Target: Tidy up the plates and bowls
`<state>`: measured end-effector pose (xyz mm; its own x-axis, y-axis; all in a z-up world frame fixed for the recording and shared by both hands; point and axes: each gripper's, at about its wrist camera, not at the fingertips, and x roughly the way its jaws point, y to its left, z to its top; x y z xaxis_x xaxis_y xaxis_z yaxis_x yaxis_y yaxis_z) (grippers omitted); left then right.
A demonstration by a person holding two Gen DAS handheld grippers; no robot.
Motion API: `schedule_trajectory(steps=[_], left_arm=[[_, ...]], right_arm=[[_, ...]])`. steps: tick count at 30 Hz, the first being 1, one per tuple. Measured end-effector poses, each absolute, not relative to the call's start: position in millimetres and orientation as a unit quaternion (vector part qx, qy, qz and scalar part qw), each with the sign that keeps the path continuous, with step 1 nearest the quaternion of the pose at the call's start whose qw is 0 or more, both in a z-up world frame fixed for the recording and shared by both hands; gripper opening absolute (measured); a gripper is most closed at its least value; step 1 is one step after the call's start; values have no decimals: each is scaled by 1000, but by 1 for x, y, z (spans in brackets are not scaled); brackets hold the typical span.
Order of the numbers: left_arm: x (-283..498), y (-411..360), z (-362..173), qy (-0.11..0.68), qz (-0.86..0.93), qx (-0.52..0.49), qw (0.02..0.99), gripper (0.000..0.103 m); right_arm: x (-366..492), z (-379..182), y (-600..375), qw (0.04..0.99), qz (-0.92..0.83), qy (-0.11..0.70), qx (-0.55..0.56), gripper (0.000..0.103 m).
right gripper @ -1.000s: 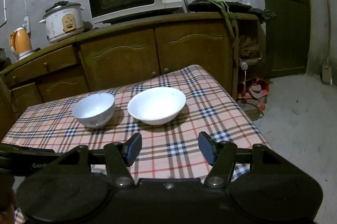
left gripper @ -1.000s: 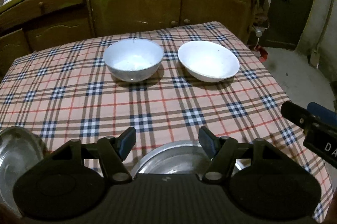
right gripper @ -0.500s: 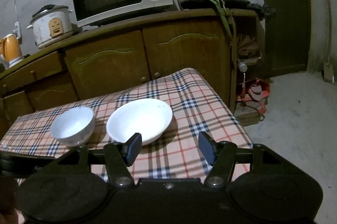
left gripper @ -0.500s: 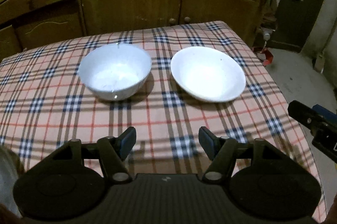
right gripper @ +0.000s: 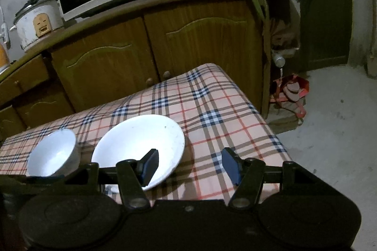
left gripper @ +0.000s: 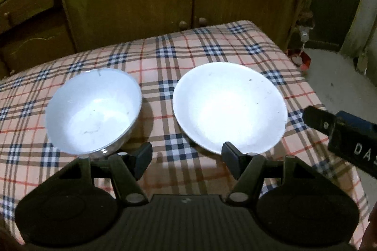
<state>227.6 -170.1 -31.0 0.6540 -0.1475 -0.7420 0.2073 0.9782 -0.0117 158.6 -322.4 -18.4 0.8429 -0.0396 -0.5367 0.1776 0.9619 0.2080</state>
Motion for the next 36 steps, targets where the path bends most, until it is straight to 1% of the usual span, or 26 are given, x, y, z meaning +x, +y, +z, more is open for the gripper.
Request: schedule_trajectory(steps=[2,9,10,14,16,17,18,19,20,21,22,23,25,27,32,36], left_arm=[[235,-170,-35,407,-101,26,907,69],[261,-167,-45,416,-99,2,904,67],[263,-167,-46,413,-98,3,905,65],[269,-180,-46,403,-118,25,907,63],[273,-185,-48,402,-124,30,907,56],[275,-186,-50,403,-121,34,907,55],[275,-187,-51,399,-118,39,909,52],[275,-188,-52,394,-120,43,910,52],[275,-189,-53,393,-121,46,910,50],[276,-189,-55,396,-120,46,909,44],[275,-188,-55,396,-120,47,909,40],[275,-188,-55,394,-120,48,910,38],[273,-184,-55,396,-118,47,909,28],[271,-181,-55,402,-121,40,907,23],[250,-182,-52,409,-136,37,902,22],[217,-179,-51,411,-160,37,897,22]], right_arm=[[168,-24,-325,948,-51,281,137,72],[193,-42,-330,942,-51,299,147,72],[196,-45,-330,941,-51,302,147,72],[209,-54,-330,937,-46,311,154,72],[214,-58,-330,935,-46,315,158,69],[216,-60,-329,934,-45,316,160,67],[218,-62,-329,934,-41,317,162,57],[220,-64,-328,932,-36,320,165,48],[222,-67,-327,930,-30,324,169,42],[223,-69,-325,929,-23,327,171,30],[222,-71,-323,929,-15,326,174,24],[220,-71,-320,930,-21,324,171,25],[215,-71,-317,932,-29,319,167,24],[208,-69,-318,933,-33,314,174,24],[184,-63,-321,932,-40,312,181,24],[150,-59,-323,930,-40,315,187,24]])
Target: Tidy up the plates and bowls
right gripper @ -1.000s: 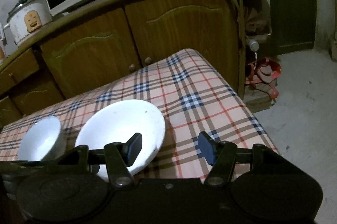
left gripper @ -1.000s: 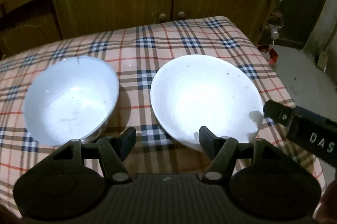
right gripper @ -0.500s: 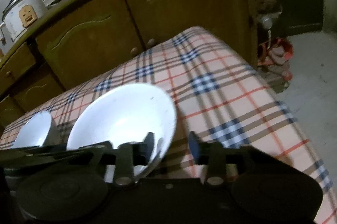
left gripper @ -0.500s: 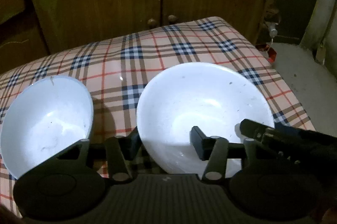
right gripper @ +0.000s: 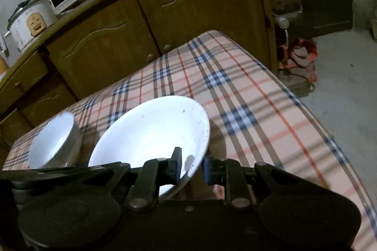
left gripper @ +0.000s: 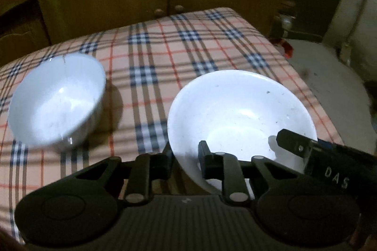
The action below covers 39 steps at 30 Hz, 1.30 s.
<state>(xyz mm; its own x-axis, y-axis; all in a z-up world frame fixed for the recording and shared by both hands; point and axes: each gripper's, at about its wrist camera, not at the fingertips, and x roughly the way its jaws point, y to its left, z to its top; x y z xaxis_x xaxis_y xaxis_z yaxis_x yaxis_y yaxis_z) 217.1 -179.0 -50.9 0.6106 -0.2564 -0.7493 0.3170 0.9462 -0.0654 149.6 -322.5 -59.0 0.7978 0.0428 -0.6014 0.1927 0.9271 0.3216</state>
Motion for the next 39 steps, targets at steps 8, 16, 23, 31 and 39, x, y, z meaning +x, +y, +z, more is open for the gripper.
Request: schedule_trajectory(steps=[8,16,23,31,39], left_arm=[[207,-186,-61,403,-167,44,899,25],[226,-192,-64,398,-165,38,901,29],[200,-185,-37,376,-174,39,909,24],[150,-184,9,339,-184,51,921,24],[102,-183,38,317,-198,49,926,25]], right_arm=[[121,-67,-326,925,-44,327,191,25],[144,-78,-328,919,-31,340,195,29],[119,-65,-318,926,-46,321,192,26],[75,-10,-308,941,-58,286,173,26],[22,30,-300,950,-73,257,162,26]])
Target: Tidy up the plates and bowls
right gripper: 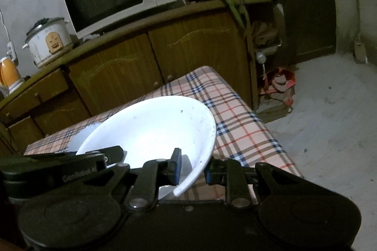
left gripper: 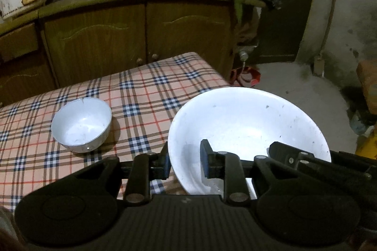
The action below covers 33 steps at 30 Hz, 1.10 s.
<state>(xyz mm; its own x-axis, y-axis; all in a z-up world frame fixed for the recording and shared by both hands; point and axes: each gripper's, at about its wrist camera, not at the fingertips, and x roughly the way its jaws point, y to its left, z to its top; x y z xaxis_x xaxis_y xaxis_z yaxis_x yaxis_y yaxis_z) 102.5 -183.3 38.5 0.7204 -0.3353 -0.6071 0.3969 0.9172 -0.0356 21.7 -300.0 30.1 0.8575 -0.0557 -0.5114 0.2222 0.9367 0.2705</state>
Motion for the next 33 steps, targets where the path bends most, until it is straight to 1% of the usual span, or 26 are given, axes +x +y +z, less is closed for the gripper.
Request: schedule_trajectory(steps=[8,15,33], left_arm=[[60,-183,52,297,-210,53,930,25],[36,-175,55,288,-213,49,932,26],[3,-152,58,275,-197,39,940,26]], right_arm=[[-31,49,-294,955,-88,236,159,26],[-61,57,-284,958,-95,224,154,26],[-91,62,-260,963,-82,213,147,26]])
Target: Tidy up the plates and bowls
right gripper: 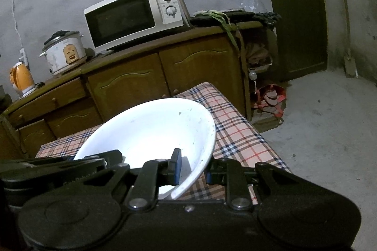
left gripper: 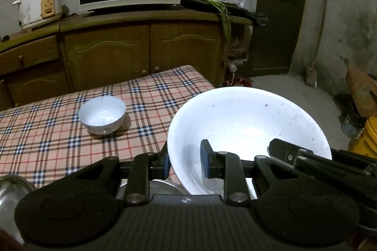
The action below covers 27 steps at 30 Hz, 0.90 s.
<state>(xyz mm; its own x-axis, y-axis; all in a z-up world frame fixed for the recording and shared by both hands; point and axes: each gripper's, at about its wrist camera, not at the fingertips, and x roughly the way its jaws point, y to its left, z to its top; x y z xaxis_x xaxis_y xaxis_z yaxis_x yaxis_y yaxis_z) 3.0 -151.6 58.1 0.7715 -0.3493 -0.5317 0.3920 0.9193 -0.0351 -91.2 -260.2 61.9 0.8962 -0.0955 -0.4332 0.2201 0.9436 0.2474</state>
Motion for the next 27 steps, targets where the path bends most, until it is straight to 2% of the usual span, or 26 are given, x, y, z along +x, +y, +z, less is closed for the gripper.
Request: schedule_trajectory(steps=[27], left_arm=[[-20,-137,55,264,-188,47,945,26]], right_arm=[[-107,61,-246,965,-73,208,141,26]])
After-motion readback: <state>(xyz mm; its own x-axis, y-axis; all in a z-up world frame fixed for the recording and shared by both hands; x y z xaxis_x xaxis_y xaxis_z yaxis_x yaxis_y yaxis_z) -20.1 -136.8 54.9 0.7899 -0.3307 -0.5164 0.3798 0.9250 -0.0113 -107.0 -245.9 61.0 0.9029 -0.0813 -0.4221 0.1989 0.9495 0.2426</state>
